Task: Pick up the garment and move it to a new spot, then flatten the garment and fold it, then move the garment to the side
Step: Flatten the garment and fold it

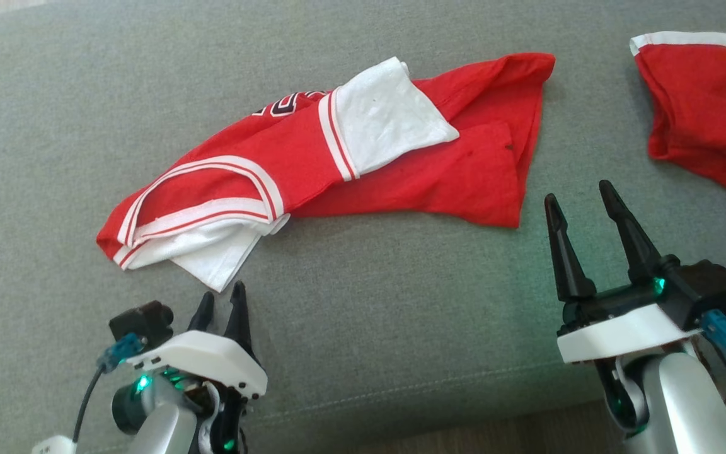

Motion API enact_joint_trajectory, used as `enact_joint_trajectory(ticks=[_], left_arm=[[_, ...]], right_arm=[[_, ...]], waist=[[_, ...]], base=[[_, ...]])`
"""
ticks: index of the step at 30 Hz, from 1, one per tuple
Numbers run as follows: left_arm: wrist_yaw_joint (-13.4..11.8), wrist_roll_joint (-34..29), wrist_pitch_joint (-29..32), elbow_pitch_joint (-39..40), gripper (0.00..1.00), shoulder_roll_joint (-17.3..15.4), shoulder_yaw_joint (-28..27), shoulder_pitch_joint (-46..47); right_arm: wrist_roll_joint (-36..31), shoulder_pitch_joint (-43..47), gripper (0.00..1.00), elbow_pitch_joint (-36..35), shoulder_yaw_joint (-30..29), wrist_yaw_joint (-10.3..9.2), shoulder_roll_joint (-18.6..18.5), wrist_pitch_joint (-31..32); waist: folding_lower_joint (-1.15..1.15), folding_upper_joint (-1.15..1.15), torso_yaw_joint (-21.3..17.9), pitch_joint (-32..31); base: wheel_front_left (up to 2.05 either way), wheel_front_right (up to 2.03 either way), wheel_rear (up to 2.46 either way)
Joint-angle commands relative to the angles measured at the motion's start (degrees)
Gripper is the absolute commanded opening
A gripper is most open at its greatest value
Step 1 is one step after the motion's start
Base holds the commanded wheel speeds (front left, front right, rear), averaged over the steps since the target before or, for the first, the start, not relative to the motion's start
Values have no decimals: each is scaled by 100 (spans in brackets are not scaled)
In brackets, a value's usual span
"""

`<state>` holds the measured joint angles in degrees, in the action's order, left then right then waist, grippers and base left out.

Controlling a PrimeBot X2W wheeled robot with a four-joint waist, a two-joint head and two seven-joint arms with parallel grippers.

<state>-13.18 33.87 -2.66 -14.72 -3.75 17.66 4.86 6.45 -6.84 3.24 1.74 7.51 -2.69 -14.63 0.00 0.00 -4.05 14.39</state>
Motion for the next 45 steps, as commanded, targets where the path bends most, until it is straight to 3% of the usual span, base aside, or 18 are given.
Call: enact_joint_trajectory(ticks=[1, 5, 6, 8, 10, 12, 16, 18, 19, 20, 31, 45], left_arm=[[-50, -11, -50, 85, 76, -63, -187, 6], [-22, -55, -209, -81, 83, -91, -194, 70], [-6, -67, -245, -145, 80, -97, -188, 93], [34, -42, -300, -277, 58, -91, -193, 143], [66, -36, -384, -391, 50, -88, -203, 202], [105, -18, -458, -510, 42, -83, -212, 257], [237, 22, -559, -771, 38, -71, -181, 384], [301, 37, -592, -905, 22, -74, -173, 458], [334, 36, -617, -970, 5, -79, -165, 496], [367, 43, -638, -1038, 0, -82, -161, 531], [612, 153, -1056, -1156, 0, -131, -309, 493], [263, 427, -1062, 284, 0, -567, -968, -427]], right_arm=[[-13, -133, 100, -160, 136, -2, -19, -37], [-5, -99, 100, -136, 151, -2, -19, -37], [-2, -89, 100, -131, 154, -2, -19, -37], [2, -69, 100, -123, 159, -2, -19, -37], [-1, -51, 100, -112, 164, -2, -19, -37], [-17, -35, 100, -105, 154, -2, -19, -37], [-57, -12, 100, -95, 126, -2, -19, -37], [-80, -12, 100, -90, 145, -2, -19, -37], [-89, -11, 100, -89, 148, -2, -19, -37], [-97, -10, 100, -90, 150, -2, -19, -37], [-175, 106, 100, -94, 95, -2, -19, -37], [-247, -191, 100, 296, 235, -2, -19, -37]], waist=[[0, 0, -7, -10], [0, 0, -29, -49], [0, 0, -33, -57], [0, 0, -38, -75], [0, 0, -42, -97], [0, 0, -34, -118], [0, 0, -1, -153], [0, 0, 10, -163], [0, 0, 19, -169], [0, 0, 26, -172], [0, 0, 229, -246], [0, 0, 683, -296]], base=[[0, 0, 0], [0, 0, 0], [0, 0, 0], [0, 0, 0], [0, 0, 0], [0, 0, 0], [0, 0, 0], [0, 0, 0], [0, 0, 0], [0, 0, 0], [0, 0, 0], [0, 0, 0]])
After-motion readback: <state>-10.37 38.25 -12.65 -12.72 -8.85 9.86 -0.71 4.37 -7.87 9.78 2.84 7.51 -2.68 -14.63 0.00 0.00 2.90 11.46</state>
